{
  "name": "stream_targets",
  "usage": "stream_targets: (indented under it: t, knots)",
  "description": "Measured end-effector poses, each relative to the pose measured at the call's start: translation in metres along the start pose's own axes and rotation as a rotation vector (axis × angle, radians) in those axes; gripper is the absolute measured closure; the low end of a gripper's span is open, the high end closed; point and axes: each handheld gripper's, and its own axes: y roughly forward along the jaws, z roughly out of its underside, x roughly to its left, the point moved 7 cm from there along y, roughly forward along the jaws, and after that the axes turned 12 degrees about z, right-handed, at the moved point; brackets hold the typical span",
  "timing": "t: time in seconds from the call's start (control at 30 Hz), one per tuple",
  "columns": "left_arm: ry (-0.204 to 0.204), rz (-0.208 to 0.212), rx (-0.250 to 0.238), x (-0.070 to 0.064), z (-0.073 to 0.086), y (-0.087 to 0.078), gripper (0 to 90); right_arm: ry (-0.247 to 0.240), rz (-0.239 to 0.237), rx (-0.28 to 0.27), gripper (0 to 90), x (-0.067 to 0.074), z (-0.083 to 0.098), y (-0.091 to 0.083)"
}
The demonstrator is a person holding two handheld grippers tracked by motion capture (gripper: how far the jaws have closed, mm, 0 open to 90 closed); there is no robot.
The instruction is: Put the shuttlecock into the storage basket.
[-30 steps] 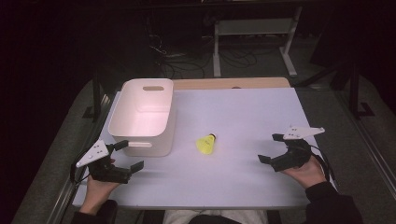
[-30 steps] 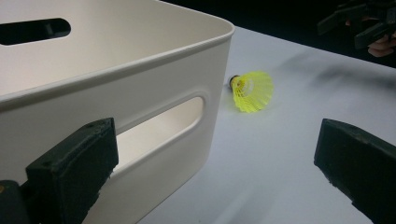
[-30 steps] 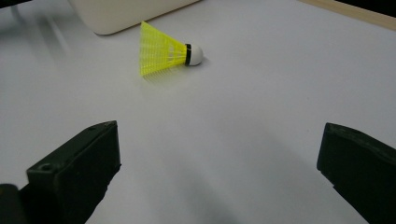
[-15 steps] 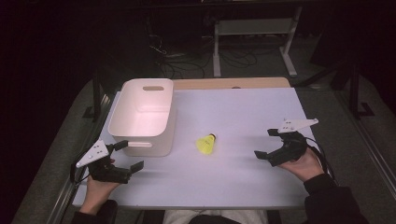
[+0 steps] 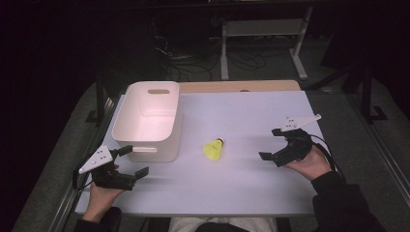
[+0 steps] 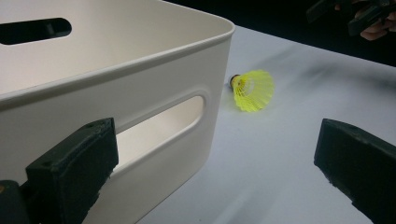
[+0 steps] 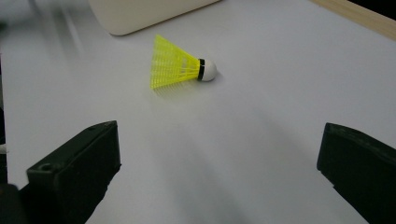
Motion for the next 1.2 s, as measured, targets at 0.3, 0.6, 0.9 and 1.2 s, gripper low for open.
stream_targets:
  t: [0.3, 0.6, 0.9, 1.2]
  knots:
    - [0.0, 0.002, -0.002, 0.0, 0.0, 0.0, 0.0, -0.031, -0.024, 0.02, 0.0, 0.003, -0.011, 0.006]
    - [-0.001, 0.005, -0.002, -0.001, 0.0, 0.0, 0.0, -0.064, -0.041, 0.04, 0.0, 0.008, -0.022, 0.013]
    - [-0.003, 0.005, 0.0, -0.001, 0.0, 0.0, 0.0, -0.087, -0.055, 0.064, 0.0, 0.01, -0.026, 0.022]
    - [-0.003, 0.006, -0.001, -0.001, 0.0, 0.0, 0.0, -0.096, -0.067, 0.069, 0.0, 0.01, -0.03, 0.029]
